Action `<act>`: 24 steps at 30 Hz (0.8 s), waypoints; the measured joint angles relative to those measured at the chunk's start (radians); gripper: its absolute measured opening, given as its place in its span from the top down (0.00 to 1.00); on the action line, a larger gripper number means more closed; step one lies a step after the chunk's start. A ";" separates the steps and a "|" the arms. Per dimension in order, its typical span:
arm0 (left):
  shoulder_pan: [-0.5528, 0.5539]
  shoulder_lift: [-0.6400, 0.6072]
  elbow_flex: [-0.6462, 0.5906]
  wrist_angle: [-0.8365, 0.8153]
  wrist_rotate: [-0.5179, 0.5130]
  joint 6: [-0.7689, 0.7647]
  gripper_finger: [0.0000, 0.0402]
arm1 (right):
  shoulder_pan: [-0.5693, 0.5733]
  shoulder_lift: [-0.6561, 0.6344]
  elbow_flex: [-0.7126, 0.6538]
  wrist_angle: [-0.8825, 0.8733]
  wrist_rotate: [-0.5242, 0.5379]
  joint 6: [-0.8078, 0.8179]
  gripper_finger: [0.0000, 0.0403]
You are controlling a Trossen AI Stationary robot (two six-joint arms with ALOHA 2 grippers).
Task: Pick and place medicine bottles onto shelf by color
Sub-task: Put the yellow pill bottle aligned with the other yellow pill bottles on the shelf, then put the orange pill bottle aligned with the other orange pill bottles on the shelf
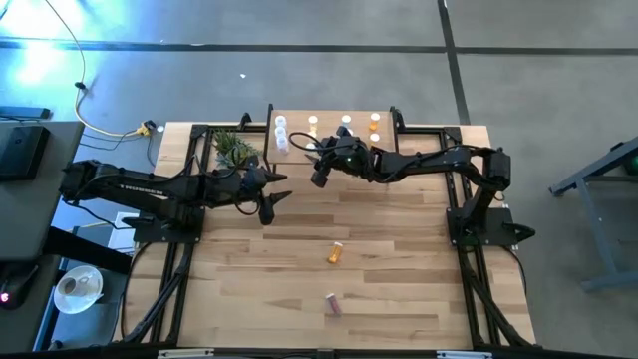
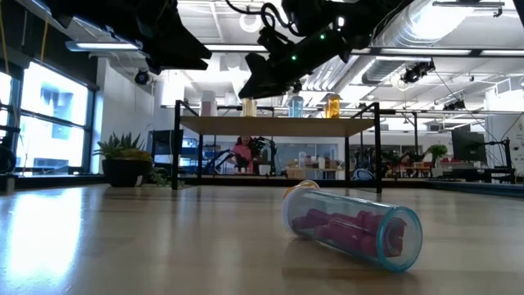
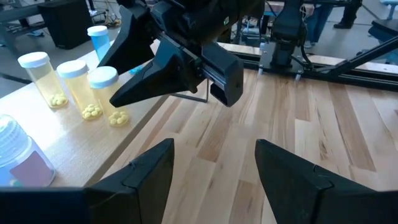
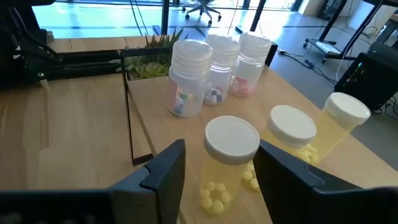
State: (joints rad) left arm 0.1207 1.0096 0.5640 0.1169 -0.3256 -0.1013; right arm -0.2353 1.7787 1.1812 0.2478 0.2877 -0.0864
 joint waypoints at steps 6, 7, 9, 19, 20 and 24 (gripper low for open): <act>0.000 0.000 0.000 0.000 0.000 0.000 0.47 | 0.000 0.000 0.000 0.001 0.000 0.000 0.55; 0.000 0.000 0.000 0.000 0.000 0.000 0.47 | 0.000 0.000 0.000 0.001 0.000 0.000 0.55; 0.000 0.000 0.000 0.000 0.000 0.000 0.47 | 0.001 0.000 0.000 0.003 0.000 0.000 0.55; 0.000 0.000 0.000 -0.006 0.000 0.000 0.47 | 0.001 -0.054 0.000 -0.080 0.000 0.017 0.55; 0.000 0.000 0.000 -0.009 0.000 0.000 0.47 | 0.001 -0.062 0.000 -0.090 0.001 0.023 0.55; 0.000 0.000 0.000 -0.010 0.000 0.000 0.47 | 0.003 -0.100 0.000 -0.171 -0.001 0.065 0.55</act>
State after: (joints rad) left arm 0.1207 1.0100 0.5644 0.1072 -0.3256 -0.1009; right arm -0.2323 1.6789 1.1809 0.0763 0.2871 -0.0211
